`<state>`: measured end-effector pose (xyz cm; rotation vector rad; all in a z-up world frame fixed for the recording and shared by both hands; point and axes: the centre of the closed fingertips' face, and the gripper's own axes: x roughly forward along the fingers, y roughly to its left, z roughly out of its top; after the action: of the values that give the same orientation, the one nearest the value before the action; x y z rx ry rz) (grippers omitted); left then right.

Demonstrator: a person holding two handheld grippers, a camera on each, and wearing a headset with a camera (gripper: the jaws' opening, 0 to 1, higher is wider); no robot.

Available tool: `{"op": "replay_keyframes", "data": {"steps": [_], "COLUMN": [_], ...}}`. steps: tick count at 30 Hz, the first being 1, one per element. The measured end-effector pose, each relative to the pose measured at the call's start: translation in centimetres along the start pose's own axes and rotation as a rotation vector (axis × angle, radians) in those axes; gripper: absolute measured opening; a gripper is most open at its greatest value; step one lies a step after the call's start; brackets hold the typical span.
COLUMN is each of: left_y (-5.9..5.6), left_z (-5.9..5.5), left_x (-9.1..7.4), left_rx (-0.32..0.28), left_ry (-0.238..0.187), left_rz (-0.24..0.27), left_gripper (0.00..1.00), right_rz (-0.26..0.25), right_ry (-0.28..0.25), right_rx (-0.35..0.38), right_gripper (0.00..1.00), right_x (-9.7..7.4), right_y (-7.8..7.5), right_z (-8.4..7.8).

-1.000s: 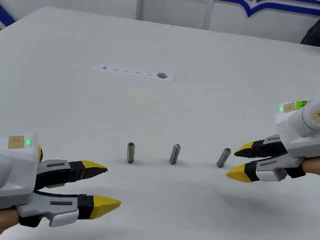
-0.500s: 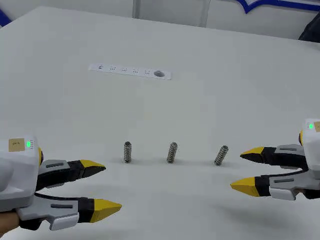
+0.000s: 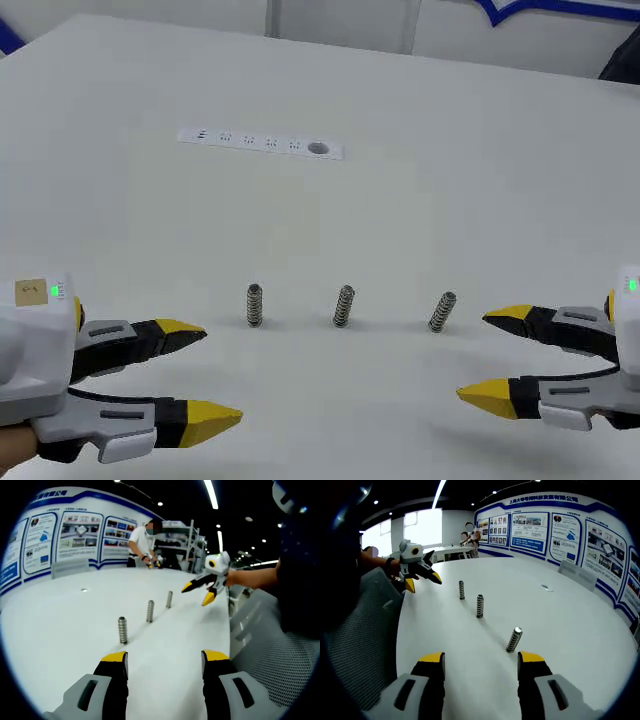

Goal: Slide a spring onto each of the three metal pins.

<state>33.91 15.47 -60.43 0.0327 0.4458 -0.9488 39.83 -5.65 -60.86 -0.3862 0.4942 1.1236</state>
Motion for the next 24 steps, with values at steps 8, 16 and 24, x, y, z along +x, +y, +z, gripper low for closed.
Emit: {"op": "replay_keyframes", "data": {"steps": [8, 16, 24], "left_y": [0.2, 0.21, 0.17], "left_z": [-0.49, -0.86, -0.65], "left_x": [0.13, 0.17, 0.34], "left_rx": [-0.015, -0.028, -0.026], "left_ry": [0.0, 0.001, -0.004], "left_rz": [0.009, 0.011, 0.011], "left_gripper": [0.64, 0.66, 0.68], "right_rz": [-0.012, -0.02, -0.027], "right_ry": [-0.021, -0.026, -0.034], "right_rx": [0.029, 0.045, 0.049], "right_gripper": [0.62, 0.63, 0.63], "right_x": [-0.23, -0.54, -0.7], "right_y": [0.15, 0.51, 0.63], "right_z": [-0.47, -0.61, -0.46]}}
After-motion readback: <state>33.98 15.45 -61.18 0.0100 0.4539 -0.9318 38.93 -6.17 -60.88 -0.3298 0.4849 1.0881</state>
